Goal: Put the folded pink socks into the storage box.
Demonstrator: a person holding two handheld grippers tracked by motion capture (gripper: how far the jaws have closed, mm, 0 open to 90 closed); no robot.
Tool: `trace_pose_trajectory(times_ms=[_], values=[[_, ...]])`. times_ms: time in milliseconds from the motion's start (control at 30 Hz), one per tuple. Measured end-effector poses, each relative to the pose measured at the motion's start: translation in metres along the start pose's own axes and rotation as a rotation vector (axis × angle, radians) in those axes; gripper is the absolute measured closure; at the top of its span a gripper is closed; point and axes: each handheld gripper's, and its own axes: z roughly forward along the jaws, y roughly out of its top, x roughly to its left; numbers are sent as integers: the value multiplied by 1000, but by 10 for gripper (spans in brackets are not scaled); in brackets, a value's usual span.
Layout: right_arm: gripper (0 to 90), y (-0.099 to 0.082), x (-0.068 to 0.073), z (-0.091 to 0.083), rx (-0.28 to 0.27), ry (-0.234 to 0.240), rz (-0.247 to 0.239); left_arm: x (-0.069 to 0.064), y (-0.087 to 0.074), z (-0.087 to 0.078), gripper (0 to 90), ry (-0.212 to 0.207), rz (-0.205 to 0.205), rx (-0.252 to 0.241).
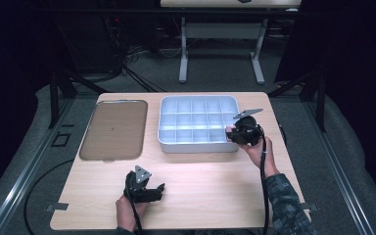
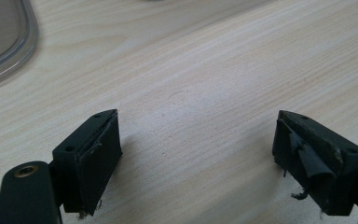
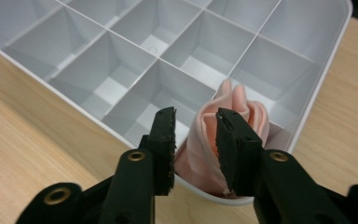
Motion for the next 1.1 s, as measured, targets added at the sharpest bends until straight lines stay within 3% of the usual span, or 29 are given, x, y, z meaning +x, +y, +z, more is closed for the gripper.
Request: trace_pose_trajectory(times_ms=[133, 233, 400, 500, 733, 1100], values=[[511, -2, 3, -19, -50, 24, 0, 0, 0, 0, 150, 0, 0, -1], [387, -6, 5, -35, -92, 40, 28, 0, 0, 0, 150, 0, 0, 0], [216, -17, 9, -62, -171, 24, 45, 0, 0, 0, 149, 0, -1, 0], [154, -27, 11, -70, -182, 6, 49, 0, 0, 0, 149, 0, 0, 0], [98, -64, 10, -80, -187, -36, 53, 0, 0, 0, 149, 0, 0, 1], [47, -124, -6, -72, -117, -96, 132, 0, 0, 0, 149, 1, -3, 0]])
